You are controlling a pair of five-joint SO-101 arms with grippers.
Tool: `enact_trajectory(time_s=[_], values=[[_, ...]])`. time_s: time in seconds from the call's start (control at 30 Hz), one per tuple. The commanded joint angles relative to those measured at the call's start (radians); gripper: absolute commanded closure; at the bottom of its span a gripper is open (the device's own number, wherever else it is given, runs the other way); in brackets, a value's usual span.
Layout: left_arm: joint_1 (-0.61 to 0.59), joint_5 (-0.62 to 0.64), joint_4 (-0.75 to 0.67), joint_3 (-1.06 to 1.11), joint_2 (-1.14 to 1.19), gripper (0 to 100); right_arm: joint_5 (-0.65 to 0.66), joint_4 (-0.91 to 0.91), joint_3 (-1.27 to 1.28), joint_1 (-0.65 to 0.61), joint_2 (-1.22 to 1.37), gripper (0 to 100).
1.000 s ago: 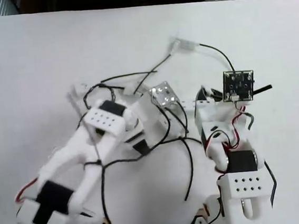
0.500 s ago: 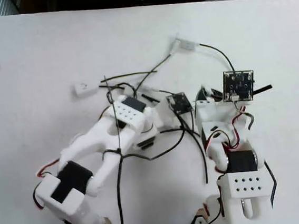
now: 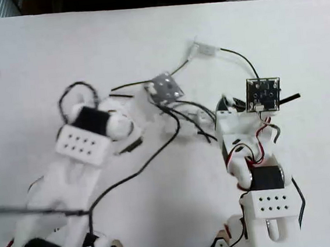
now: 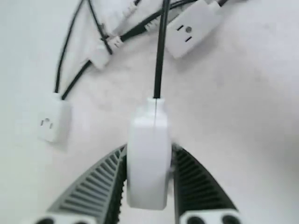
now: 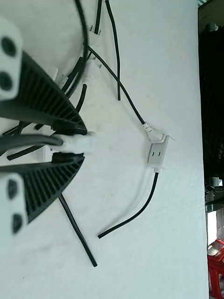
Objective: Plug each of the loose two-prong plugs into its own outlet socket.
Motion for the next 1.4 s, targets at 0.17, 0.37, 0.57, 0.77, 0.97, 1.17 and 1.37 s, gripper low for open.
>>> enact_trajectory(time_s=[0.17, 0.37, 0.57, 0.77, 0.97, 1.17, 1.37], values=[[-0.171, 0.000, -0.106, 0.026, -0.173, 98, -0.005, -0.012, -0.008, 0.002, -0.012, 98.1], [-0.223, -0.005, -0.377, 0.235, -0.173, 98, -0.005, -0.012, -0.008, 0.002, -0.012, 98.1], [-0.274, 0.003, -0.640, 0.384, -0.173, 98, -0.005, -0.012, -0.008, 0.002, -0.012, 98.1], [-0.268, -0.006, -0.945, 0.566, -0.173, 98, -0.005, -0.012, -0.006, 0.001, -0.012, 98.1], [-0.186, -0.126, -1.068, 0.717, -0.173, 98, -0.005, -0.012, -0.006, 0.001, -0.012, 98.1], [-0.159, -0.130, -1.002, 0.733, -0.171, 96, -0.005, -0.012, -0.006, 0.001, -0.012, 98.1], [-0.159, -0.094, -0.844, 0.686, -0.171, 81, -0.005, -0.012, -0.006, 0.001, -0.012, 98.1]])
